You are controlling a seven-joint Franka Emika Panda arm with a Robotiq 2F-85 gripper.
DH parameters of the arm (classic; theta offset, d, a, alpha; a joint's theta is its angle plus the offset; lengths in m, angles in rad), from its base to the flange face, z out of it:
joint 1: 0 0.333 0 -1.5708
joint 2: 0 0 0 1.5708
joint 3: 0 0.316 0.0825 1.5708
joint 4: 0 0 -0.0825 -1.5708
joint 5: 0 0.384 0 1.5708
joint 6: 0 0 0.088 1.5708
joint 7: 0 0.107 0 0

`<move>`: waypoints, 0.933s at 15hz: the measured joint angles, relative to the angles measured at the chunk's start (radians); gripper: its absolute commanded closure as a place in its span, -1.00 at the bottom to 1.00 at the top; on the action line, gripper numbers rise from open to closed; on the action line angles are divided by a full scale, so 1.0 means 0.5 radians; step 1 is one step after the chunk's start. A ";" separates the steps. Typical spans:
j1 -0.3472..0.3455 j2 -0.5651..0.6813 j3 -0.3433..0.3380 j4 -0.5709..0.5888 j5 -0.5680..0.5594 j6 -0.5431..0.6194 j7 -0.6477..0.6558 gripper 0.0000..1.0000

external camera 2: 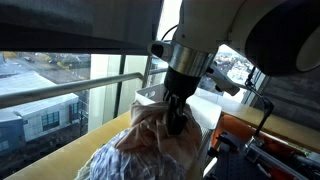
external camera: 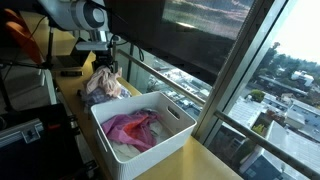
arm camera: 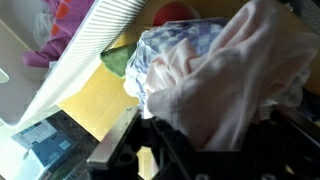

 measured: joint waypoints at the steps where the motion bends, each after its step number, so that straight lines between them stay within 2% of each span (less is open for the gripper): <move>1: 0.000 0.018 -0.010 0.011 -0.019 0.000 0.000 0.47; 3: 0.000 0.052 -0.018 0.026 -0.028 0.001 0.002 0.37; 8: -0.007 0.031 -0.020 0.087 -0.019 -0.001 0.001 -0.34; 12: -0.145 -0.134 -0.078 0.237 0.082 -0.044 -0.126 -0.94; 14: -0.241 -0.227 -0.132 0.299 0.140 -0.074 -0.228 -1.00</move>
